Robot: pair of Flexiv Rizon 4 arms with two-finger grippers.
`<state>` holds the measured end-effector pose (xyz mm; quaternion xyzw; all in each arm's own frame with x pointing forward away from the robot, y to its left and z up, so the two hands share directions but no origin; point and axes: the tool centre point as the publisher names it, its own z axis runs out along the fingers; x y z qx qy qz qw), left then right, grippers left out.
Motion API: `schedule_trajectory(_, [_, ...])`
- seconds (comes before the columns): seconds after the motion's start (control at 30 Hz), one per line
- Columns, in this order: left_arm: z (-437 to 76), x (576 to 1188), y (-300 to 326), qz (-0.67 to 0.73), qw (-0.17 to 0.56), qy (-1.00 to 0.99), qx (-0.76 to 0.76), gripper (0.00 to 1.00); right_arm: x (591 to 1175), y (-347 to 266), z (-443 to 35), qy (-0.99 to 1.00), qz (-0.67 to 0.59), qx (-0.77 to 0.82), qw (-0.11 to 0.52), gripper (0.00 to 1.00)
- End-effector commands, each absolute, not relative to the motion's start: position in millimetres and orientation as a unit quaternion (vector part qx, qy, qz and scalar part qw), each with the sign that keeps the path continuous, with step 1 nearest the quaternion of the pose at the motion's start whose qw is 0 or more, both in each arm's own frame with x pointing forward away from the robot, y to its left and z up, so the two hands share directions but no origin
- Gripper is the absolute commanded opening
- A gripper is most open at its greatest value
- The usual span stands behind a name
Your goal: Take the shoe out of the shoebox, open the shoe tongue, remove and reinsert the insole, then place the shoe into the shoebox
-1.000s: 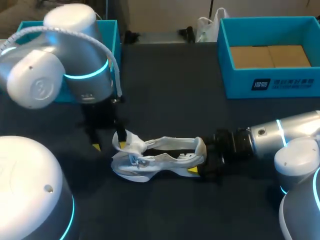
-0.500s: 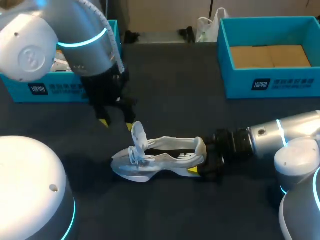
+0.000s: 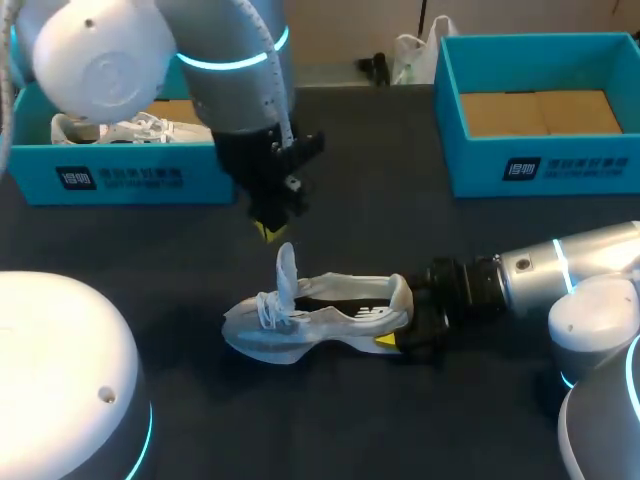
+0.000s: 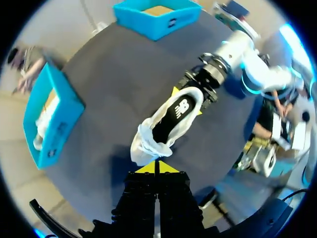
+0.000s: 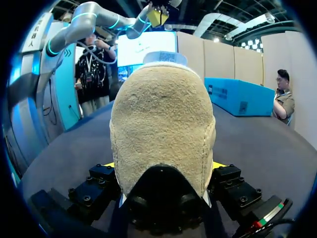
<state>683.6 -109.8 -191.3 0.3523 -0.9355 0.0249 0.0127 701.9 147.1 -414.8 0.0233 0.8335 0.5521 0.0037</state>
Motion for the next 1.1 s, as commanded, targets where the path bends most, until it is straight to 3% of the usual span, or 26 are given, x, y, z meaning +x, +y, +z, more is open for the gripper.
schedule_trajectory(0.03, [-186,690,-118,-0.017,0.018,-0.987,0.158,0.0,702,148,-413,0.835,0.549,0.024,0.003,0.0])
schedule_trajectory(0.43, [-191,689,-124,0.013,-0.005,-0.993,0.12,0.0,702,148,-413,0.835,0.549,0.024,0.003,0.0])
schedule_trajectory(0.6, [-202,695,-150,0.038,0.018,-0.997,0.057,0.0,702,148,-413,0.835,0.549,0.024,0.003,0.0])
schedule_trajectory(0.67, [-207,693,-160,0.035,0.066,-0.997,0.008,0.0,702,148,-413,0.835,0.549,0.024,0.003,0.0])
schedule_trajectory(1.1, [-222,685,-174,0.035,0.059,-0.998,-0.015,0.0,702,148,-413,0.835,0.549,0.024,0.003,0.0])
